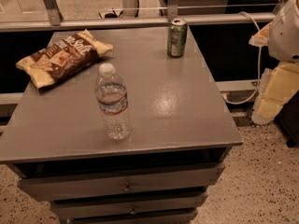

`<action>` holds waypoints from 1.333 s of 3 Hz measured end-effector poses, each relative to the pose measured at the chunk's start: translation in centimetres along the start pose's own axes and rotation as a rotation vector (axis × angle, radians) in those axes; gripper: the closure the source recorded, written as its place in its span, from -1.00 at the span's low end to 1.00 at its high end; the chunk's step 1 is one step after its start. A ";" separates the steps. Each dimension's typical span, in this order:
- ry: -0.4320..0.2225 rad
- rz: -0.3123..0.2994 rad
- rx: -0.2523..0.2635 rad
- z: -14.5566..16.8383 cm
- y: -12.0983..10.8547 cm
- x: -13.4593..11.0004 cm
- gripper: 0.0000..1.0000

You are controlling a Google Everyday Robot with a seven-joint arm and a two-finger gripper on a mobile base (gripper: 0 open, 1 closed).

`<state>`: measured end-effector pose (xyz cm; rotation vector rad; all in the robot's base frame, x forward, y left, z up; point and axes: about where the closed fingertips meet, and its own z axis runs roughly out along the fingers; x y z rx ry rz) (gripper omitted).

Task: Move water bottle near brown chip bag

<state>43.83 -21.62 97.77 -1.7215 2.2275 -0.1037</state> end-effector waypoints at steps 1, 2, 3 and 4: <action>0.000 0.000 0.000 0.0 0.0 0.0 -1.00; -0.122 -0.002 -0.032 2.7 0.0 -2.1 -1.00; -0.316 0.023 -0.084 6.1 -0.3 -4.3 -1.00; -0.621 0.039 -0.171 10.0 0.5 -9.3 -1.00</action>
Offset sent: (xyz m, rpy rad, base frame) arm 0.0264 0.0551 -0.0421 0.2598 0.0050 0.0854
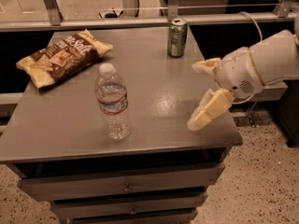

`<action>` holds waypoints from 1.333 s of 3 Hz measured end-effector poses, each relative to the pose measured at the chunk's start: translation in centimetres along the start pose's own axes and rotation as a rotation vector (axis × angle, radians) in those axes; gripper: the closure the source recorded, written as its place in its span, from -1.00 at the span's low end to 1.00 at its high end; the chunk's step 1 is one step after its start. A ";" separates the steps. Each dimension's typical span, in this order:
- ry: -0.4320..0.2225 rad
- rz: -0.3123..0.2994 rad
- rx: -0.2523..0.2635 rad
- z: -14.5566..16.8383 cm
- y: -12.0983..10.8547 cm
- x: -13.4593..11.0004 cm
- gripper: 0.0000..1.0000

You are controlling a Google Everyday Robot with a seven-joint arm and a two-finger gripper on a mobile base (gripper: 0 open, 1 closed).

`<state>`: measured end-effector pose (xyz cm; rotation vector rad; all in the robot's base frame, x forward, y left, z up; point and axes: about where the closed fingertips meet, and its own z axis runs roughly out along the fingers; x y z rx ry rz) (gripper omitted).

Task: Move water bottle near brown chip bag

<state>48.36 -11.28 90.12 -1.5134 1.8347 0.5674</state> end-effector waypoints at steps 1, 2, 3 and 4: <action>-0.215 -0.019 -0.051 3.1 0.6 -3.6 -1.00; -0.378 -0.051 -0.095 5.2 1.6 -7.3 -1.00; -0.483 -0.073 -0.134 7.2 3.2 -10.0 -1.00; -0.539 -0.075 -0.168 9.2 4.4 -11.6 -1.00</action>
Offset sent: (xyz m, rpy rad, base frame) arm 0.0003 0.1332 0.0330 0.5527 -0.0975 0.2168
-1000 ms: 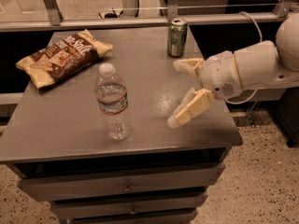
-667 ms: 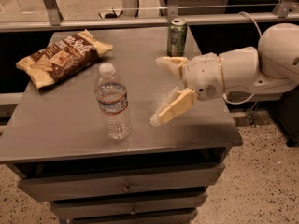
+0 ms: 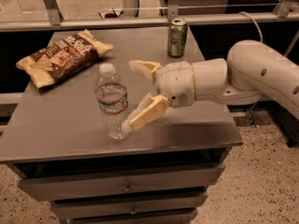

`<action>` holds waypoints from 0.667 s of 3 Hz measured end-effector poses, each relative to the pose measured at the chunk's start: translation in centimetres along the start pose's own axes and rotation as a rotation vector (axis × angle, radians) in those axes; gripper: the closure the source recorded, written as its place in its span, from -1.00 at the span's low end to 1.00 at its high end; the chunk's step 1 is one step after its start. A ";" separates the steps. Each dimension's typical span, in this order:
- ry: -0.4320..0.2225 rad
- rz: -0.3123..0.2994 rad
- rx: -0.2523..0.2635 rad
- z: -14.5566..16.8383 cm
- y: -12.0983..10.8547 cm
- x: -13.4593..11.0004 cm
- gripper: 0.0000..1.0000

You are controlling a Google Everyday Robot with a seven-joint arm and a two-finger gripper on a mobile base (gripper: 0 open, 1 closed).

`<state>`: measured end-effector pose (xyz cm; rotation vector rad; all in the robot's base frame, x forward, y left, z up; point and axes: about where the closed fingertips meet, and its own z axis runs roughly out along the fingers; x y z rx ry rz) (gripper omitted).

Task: Move water bottle near brown chip bag

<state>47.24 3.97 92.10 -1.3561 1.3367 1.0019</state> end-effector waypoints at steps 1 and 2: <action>-0.022 0.031 -0.026 2.2 0.5 0.3 -0.96; -0.024 0.051 -0.038 3.2 0.8 0.4 -0.51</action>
Offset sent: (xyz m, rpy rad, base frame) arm -0.0045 0.0369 -0.0180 0.0294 0.0854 0.0272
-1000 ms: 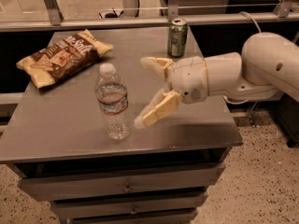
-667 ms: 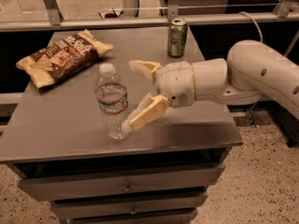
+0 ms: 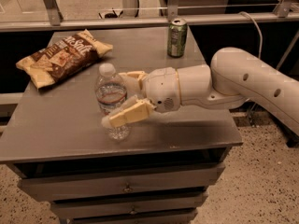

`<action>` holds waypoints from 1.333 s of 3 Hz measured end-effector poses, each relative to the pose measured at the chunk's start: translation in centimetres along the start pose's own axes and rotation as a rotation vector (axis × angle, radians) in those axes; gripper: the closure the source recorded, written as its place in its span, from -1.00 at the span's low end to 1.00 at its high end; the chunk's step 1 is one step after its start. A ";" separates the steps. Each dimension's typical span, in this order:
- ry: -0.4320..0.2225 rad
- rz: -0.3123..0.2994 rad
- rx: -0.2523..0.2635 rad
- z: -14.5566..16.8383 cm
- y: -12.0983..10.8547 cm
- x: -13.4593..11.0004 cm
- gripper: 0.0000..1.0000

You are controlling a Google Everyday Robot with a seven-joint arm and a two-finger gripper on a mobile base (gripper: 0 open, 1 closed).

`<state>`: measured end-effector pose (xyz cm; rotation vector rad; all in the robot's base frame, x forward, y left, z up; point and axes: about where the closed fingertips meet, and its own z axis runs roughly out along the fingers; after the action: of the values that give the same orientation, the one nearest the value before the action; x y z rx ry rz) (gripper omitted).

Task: Move water bottle near brown chip bag

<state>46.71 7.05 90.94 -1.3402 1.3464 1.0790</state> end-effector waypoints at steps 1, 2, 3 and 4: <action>0.001 0.023 0.001 0.0 -0.1 0.4 0.11; 0.004 0.034 0.002 0.0 0.0 0.6 0.56; 0.032 -0.010 0.097 -4.3 -2.5 -0.9 1.00; 0.055 -0.059 0.205 -9.2 -5.2 -3.4 1.00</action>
Offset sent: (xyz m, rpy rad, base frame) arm 0.0025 -0.0073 -0.0096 -0.0050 0.0495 -0.0220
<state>51.59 -1.39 96.17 -1.2569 1.4087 0.8459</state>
